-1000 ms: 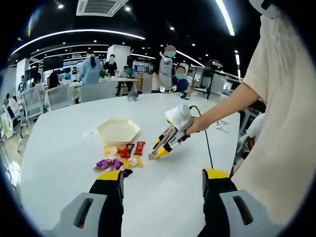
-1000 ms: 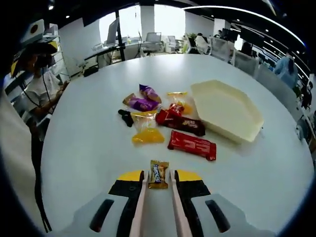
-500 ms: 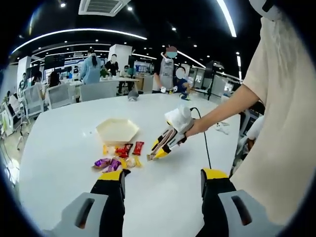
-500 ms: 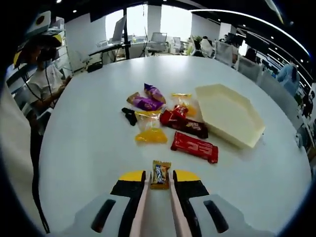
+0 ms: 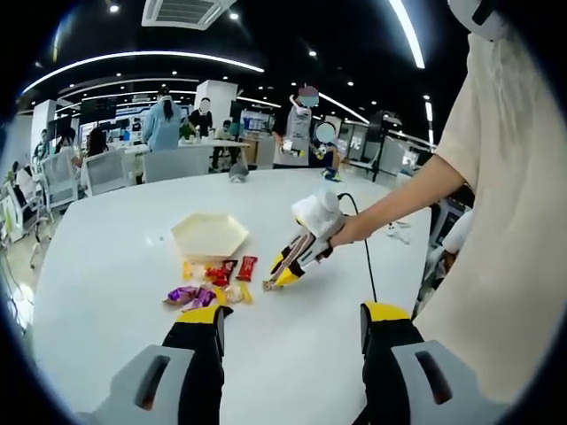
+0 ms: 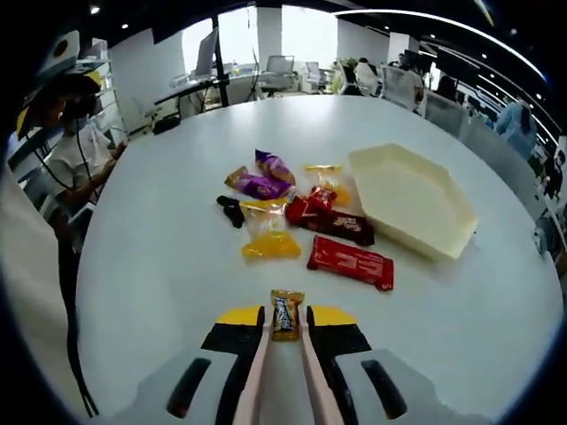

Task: Place the target food into the container with the food tongs after gripping and lifting it, then release it inside without dropping or visibly crushing the food.

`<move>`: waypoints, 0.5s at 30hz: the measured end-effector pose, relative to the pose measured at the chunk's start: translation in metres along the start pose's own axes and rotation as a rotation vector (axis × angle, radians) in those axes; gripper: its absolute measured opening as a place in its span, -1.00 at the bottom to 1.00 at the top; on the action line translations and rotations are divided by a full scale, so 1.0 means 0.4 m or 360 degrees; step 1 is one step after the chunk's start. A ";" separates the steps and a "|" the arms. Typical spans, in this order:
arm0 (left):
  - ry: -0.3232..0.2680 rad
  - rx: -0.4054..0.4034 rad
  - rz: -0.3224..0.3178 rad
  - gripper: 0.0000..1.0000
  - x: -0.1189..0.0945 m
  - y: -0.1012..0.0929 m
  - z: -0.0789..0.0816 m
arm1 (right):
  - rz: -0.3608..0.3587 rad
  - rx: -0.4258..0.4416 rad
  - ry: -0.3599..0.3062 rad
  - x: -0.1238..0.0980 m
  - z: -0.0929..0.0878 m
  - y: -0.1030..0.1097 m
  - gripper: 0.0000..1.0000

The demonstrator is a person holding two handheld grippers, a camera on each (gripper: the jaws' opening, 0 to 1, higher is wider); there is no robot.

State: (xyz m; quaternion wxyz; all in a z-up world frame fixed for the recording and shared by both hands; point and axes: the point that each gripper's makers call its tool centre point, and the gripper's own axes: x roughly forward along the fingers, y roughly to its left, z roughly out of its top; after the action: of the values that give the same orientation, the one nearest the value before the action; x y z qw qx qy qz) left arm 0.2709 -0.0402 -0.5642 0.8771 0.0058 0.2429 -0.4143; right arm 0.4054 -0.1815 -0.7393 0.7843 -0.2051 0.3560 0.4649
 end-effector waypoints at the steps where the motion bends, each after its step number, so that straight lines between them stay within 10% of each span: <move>1: -0.0001 -0.0002 0.0001 0.23 0.000 0.001 0.000 | 0.0006 0.0005 -0.0001 0.000 0.001 0.003 -0.65; 15: -0.0019 -0.0003 -0.0011 0.23 0.005 0.010 0.010 | -0.0154 0.0090 -0.0238 -0.068 0.140 -0.089 -0.64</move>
State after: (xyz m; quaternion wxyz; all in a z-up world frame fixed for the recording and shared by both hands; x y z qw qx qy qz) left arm 0.2766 -0.0399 -0.5621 0.8771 0.0016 0.2382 -0.4172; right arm 0.4488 -0.1781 -0.6822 0.8357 -0.1645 0.2990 0.4303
